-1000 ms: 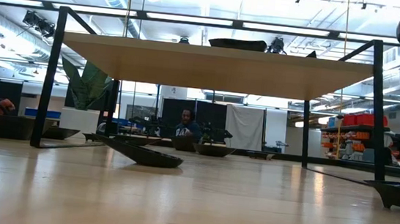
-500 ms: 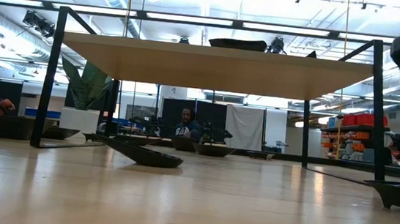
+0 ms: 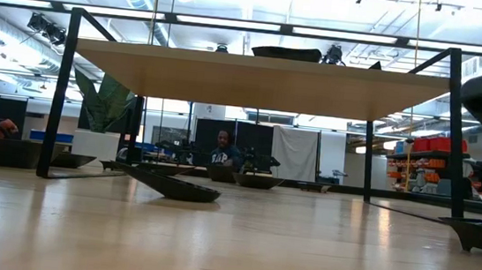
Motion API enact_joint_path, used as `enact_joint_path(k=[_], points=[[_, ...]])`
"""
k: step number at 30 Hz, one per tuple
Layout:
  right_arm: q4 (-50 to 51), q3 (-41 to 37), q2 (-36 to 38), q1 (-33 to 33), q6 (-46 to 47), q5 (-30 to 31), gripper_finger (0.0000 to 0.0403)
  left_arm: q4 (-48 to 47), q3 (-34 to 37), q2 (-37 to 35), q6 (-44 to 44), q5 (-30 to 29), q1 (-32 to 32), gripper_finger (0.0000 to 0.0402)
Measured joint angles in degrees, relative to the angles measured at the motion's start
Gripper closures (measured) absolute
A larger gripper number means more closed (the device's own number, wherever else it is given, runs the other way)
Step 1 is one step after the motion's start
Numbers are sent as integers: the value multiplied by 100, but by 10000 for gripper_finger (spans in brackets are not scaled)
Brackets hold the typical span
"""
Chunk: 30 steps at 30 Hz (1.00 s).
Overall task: Pick & Place Mini shaped plates
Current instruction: Stack the distorted square plate on top of the distorted square plate on the shelf
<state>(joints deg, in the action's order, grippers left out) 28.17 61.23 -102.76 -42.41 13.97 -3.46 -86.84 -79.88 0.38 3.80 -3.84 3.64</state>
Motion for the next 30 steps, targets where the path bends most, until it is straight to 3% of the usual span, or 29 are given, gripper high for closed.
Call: enact_joint_path(k=[18,30], points=[[-12,0,4,50,-117,-249,395,-1,0,0,-2,0,-2,383],[-10,0,93,72,176,-357,400,1,0,0,-1,0,0,383]])
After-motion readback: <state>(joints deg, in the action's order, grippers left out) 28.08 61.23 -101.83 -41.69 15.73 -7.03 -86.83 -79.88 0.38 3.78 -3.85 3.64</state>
